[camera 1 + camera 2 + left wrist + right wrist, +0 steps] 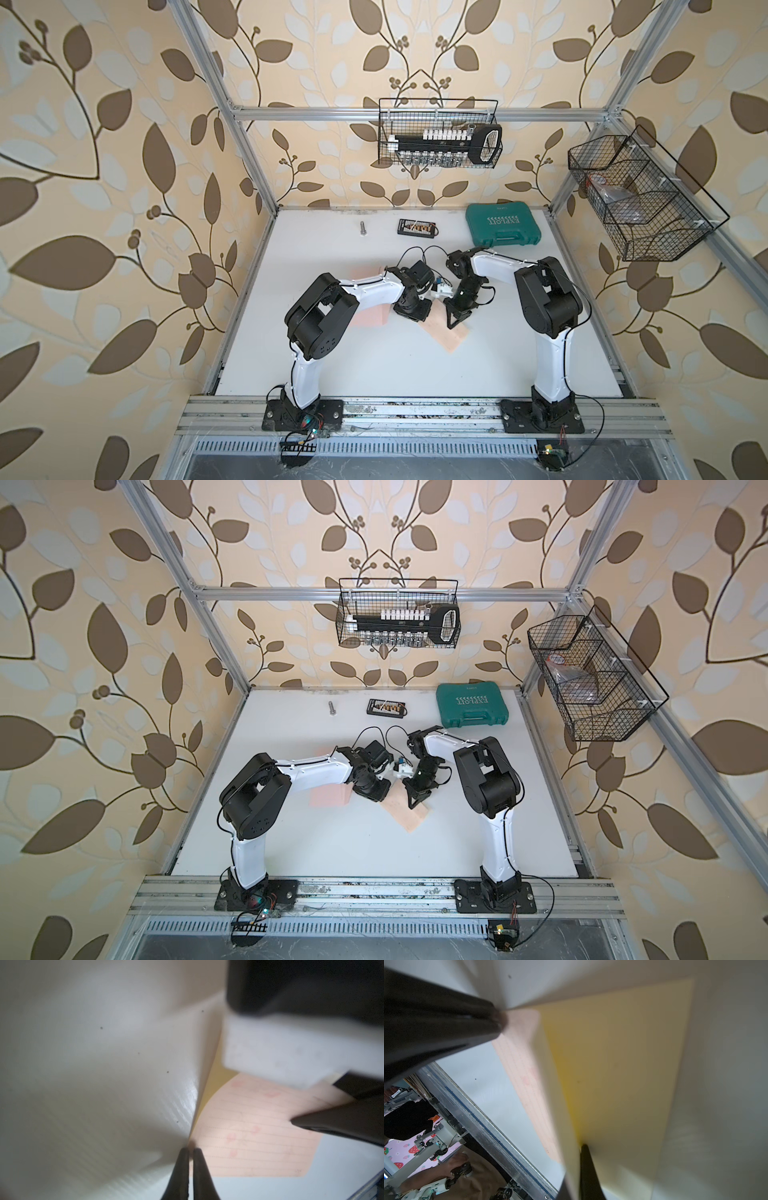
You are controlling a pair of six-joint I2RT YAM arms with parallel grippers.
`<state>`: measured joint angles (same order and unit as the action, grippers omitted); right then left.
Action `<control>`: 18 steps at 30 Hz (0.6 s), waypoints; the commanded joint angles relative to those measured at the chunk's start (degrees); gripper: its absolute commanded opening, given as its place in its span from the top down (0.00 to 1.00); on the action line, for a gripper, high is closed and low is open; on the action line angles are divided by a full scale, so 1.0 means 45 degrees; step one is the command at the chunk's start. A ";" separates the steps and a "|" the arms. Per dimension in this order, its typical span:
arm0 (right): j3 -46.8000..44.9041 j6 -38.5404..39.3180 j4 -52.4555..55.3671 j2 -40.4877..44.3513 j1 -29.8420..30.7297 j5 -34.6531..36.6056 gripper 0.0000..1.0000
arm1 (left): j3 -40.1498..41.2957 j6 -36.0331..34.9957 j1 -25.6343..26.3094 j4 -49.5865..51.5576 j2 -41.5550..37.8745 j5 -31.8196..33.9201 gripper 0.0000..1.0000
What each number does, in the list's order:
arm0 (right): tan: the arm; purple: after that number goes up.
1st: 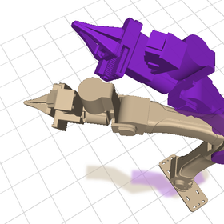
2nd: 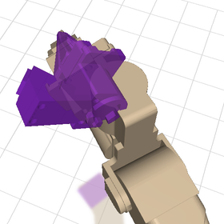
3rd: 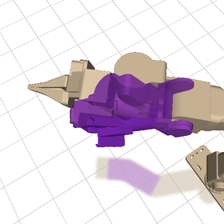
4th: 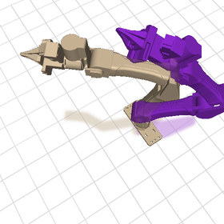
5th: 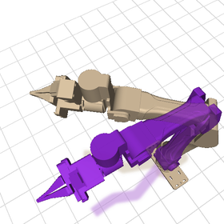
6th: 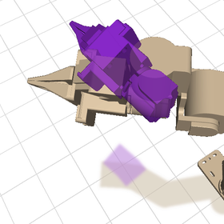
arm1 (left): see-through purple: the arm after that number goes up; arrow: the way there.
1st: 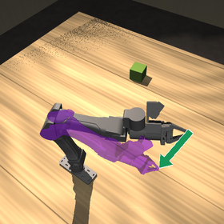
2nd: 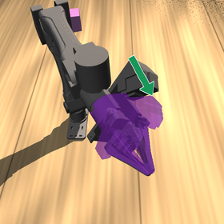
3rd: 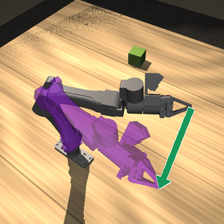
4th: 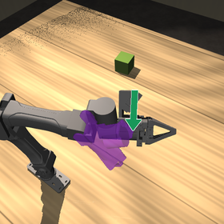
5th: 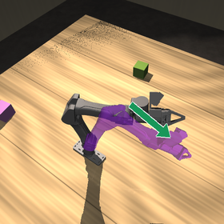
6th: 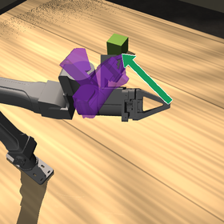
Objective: Fold the letter paper in half and place it into the envelope
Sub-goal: Fold the letter paper at the center of the board.
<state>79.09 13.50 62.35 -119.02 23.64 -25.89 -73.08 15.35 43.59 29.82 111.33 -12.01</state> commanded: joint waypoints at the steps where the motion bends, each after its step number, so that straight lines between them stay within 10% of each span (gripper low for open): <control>1: 0.0325 0.0012 -0.0046 -0.0345 -0.0026 0.0081 1.00 | -0.0101 -0.0073 0.0195 0.0640 -0.0911 -0.0134 0.90; 18: 0.0432 0.0118 -0.0033 -0.0562 -0.0010 -0.0096 1.00 | -0.0359 0.0072 0.0486 0.0319 -0.0259 0.0129 0.90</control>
<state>80.01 13.52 62.37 -119.87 23.59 -26.13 -73.54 15.40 45.08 31.44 109.56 -11.92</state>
